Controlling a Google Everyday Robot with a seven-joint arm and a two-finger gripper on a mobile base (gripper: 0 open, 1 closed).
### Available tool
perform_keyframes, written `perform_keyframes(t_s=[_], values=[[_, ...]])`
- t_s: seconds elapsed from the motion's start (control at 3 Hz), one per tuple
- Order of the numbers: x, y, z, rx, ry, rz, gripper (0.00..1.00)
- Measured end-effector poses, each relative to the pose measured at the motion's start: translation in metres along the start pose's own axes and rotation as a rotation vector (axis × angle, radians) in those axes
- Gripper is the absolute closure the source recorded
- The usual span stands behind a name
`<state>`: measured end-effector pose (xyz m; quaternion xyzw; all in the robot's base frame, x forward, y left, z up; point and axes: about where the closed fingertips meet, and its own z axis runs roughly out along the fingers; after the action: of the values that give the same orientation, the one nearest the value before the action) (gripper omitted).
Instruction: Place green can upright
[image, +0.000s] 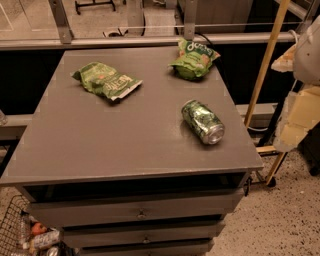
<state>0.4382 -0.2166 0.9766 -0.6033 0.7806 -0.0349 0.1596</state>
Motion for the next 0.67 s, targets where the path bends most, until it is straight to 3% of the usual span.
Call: perform_keyframes(t_s=[0.33,0.67], values=[[0.000,0.000,0.000,0.000,0.000,0.000,0.00],[-0.020,-0.006,0.003,-0.012,-0.017,0.028,0.00]])
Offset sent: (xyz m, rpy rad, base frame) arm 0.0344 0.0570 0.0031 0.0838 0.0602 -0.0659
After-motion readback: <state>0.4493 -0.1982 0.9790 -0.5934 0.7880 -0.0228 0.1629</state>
